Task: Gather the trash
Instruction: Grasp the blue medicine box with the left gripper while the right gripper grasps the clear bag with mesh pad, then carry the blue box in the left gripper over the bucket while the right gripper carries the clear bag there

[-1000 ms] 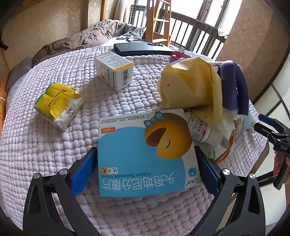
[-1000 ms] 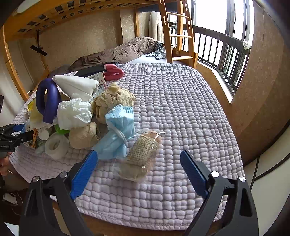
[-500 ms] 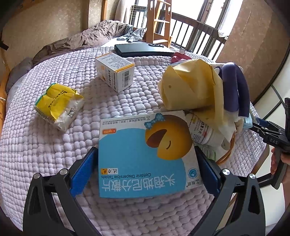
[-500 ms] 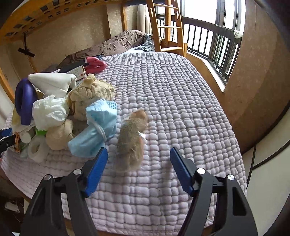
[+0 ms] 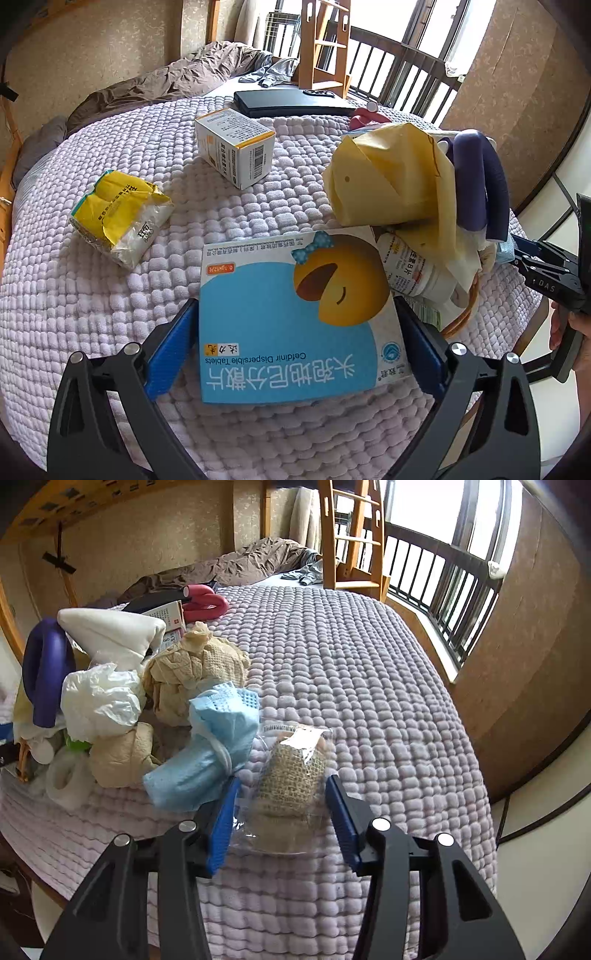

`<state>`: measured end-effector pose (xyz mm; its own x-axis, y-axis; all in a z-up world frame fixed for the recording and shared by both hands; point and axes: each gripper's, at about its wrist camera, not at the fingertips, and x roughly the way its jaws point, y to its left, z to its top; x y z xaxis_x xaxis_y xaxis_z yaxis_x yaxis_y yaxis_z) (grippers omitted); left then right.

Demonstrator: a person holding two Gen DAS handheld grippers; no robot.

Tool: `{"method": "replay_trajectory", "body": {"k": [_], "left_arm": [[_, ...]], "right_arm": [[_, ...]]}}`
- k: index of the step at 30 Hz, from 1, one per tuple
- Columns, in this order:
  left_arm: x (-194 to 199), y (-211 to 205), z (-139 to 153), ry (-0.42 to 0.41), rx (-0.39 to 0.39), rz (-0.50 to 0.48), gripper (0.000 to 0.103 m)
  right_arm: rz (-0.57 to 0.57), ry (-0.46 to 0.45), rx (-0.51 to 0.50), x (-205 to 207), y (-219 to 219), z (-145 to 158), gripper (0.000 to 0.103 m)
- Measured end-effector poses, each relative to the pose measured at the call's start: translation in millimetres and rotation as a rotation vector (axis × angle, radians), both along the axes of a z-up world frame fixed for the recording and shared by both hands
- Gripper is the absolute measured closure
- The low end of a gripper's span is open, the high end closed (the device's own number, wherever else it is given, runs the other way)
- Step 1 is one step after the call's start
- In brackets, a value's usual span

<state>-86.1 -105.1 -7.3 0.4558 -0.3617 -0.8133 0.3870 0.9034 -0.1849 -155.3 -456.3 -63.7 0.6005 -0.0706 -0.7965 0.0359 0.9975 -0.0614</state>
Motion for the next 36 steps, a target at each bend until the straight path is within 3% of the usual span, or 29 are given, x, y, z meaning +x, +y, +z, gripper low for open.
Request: {"method": "replay_trajectory", "body": {"k": [11, 20, 28, 36], "left_arm": [[1, 2, 2, -0.002, -0.005, 0.005, 0.008], [-6, 7, 9, -0.021, 0.021, 0.012, 0.009], [-15, 21, 19, -0.022, -0.019, 0.050, 0.009], [-28, 31, 28, -0.027, -0.047, 0.081, 0.009]], "right_arm": [[-0.015, -0.010, 0.027, -8, -5, 2, 0.058], [-0.010, -0.047, 0.140, -21, -8, 17, 0.058], [-0.039, -0.072, 0.243, -33, -17, 27, 0.058], [-0.003, -0.091, 0.260, -48, -7, 38, 0.058]]}}
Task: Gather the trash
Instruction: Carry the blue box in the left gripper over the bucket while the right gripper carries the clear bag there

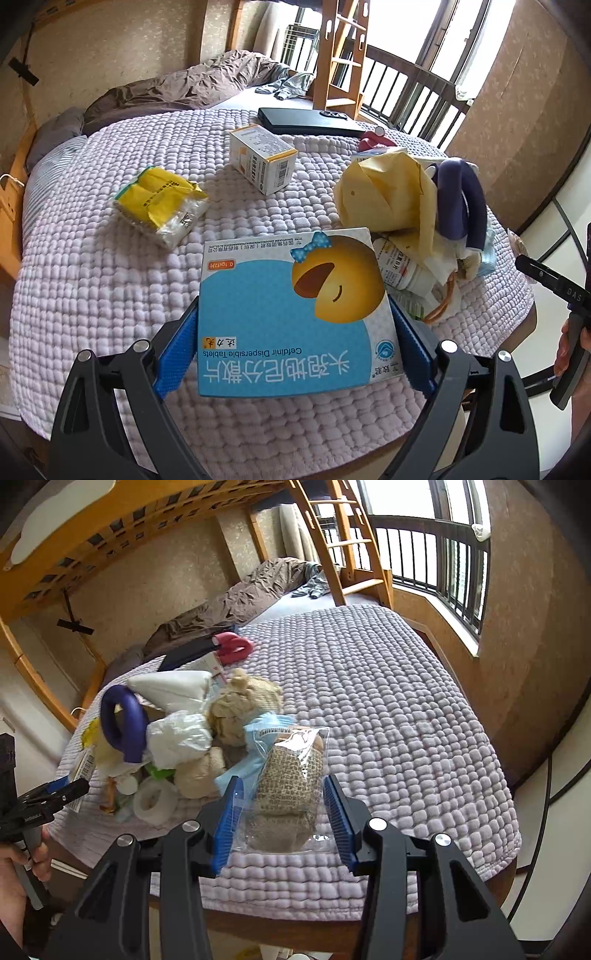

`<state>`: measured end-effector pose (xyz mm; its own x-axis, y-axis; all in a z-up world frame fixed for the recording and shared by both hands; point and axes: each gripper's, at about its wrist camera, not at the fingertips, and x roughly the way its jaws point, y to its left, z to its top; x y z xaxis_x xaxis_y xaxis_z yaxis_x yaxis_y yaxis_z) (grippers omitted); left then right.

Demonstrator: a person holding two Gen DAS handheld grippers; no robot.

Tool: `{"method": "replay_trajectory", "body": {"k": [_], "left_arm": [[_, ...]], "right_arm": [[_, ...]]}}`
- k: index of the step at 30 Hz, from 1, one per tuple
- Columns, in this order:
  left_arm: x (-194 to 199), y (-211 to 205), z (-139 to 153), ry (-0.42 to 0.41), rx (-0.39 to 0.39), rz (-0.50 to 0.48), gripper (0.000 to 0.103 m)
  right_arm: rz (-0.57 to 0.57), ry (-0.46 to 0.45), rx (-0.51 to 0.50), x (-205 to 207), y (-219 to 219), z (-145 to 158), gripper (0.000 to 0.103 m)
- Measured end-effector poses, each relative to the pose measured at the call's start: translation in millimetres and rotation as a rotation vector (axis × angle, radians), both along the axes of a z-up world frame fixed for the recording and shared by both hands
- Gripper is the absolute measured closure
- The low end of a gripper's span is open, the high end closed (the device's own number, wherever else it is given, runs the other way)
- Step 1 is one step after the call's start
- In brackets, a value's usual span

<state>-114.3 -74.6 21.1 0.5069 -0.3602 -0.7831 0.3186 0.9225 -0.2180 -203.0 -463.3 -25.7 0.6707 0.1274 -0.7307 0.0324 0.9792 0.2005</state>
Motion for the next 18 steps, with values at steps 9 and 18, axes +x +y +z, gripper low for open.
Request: {"method": "replay_trajectory", "body": {"k": [9, 18], "left_arm": [[-16, 6, 11, -0.006, -0.040, 0.022, 0.009], [-37, 8, 19, -0.019, -0.032, 0.048, 0.009]], "right_arm": [[0.090, -0.013, -0.016, -16, 31, 9, 0.058], [0.174, -0.028, -0.028, -32, 60, 15, 0.058]]}}
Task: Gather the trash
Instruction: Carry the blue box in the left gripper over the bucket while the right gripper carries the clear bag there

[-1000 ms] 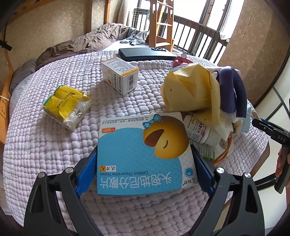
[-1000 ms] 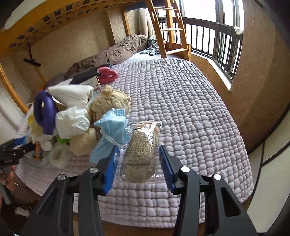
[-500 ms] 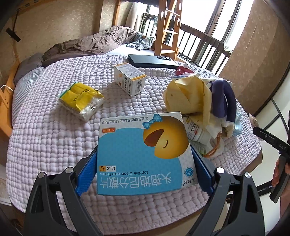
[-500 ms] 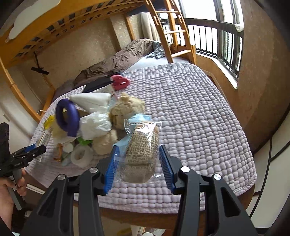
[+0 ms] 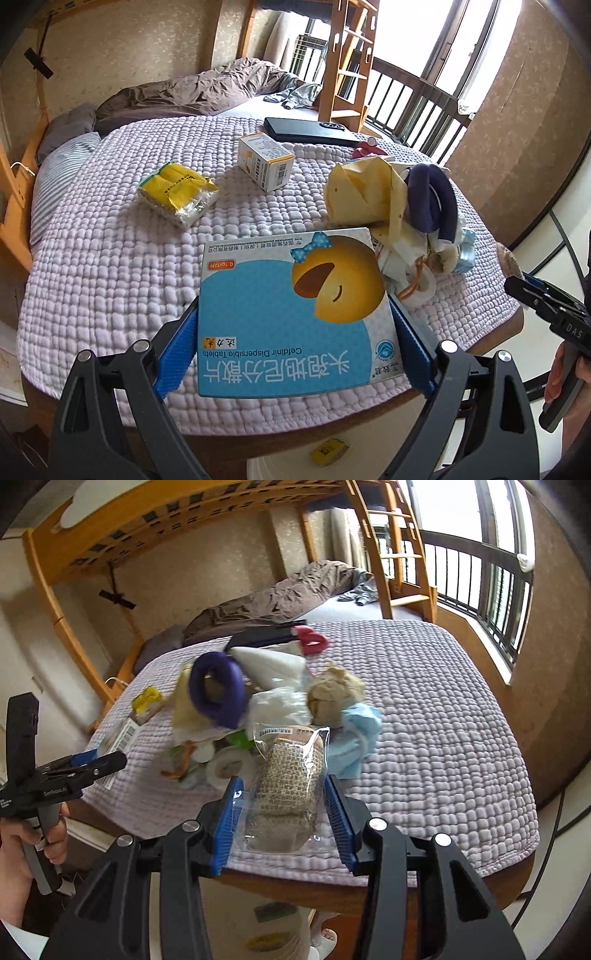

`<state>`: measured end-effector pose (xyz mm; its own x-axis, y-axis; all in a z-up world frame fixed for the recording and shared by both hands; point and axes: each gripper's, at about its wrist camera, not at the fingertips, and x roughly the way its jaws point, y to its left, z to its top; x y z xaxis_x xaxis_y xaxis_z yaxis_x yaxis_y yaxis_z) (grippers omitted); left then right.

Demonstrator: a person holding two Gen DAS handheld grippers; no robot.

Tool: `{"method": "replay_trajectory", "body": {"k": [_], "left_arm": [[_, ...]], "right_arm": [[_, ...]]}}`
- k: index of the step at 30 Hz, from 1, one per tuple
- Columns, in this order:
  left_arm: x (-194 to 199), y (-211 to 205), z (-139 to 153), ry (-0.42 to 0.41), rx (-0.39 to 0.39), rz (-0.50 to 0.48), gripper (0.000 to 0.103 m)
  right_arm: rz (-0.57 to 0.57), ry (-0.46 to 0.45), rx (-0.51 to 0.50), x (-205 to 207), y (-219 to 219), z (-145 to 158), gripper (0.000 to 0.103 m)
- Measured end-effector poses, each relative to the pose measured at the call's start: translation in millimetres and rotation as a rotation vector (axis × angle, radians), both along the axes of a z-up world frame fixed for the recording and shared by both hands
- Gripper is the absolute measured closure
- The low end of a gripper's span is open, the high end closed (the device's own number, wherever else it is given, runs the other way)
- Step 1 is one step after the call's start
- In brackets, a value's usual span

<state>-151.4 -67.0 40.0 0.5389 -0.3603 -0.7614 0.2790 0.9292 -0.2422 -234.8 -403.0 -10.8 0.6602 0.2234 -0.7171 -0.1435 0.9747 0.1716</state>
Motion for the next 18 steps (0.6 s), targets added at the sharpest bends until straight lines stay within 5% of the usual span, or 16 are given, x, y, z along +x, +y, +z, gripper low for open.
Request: {"method": "replay_trajectory", "body": {"k": [18], "left_arm": [[-33, 7, 2, -0.006, 0.007, 0.011, 0.009]], "right_arm": [[0.127, 0.013, -0.009, -35, 42, -1, 0.058]]}}
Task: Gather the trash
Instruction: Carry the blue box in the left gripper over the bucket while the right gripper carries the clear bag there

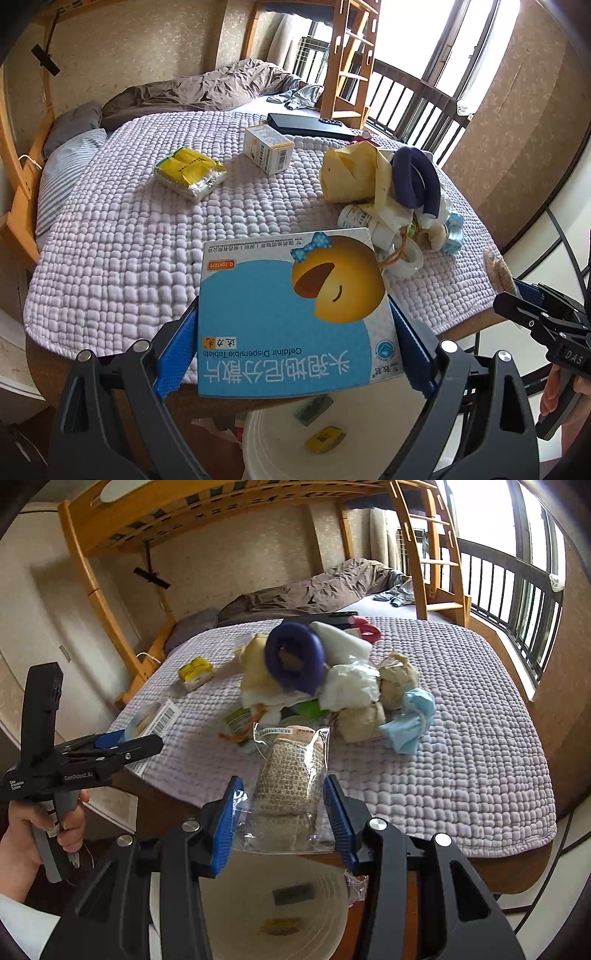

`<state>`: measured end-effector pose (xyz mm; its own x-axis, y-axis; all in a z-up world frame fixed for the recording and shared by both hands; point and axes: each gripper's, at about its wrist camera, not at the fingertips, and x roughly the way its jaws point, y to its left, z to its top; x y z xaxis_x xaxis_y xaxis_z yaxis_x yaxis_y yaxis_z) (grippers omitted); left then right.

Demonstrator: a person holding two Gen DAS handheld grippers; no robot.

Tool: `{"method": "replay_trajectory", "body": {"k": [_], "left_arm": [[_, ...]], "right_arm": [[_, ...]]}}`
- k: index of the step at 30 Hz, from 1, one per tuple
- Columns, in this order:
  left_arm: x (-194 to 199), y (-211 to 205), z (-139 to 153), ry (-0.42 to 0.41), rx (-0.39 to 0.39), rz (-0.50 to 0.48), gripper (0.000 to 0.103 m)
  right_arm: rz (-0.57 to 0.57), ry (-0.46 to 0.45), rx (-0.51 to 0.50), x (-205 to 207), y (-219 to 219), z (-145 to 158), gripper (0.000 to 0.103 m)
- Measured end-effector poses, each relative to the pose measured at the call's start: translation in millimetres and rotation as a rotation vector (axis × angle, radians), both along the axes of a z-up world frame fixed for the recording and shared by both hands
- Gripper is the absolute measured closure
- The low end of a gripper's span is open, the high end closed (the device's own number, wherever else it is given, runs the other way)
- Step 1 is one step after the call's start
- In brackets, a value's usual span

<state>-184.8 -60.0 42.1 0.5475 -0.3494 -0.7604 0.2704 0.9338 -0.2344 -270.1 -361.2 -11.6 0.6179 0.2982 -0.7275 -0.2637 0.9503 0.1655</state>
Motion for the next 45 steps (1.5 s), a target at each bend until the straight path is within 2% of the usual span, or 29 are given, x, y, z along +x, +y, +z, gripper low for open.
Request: {"method": "replay_trajectory", "body": {"k": [15, 45], "left_arm": [[-28, -11, -1, -0.003, 0.048, -0.036, 0.009], [-78, -39, -24, 0.075, 0.131, -0.156, 0.009]], "right_arm": [[0.033, 0.040, 0.000, -24, 10, -7, 0.058], [0.100, 0.159, 0.000, -60, 13, -38, 0.058]]}}
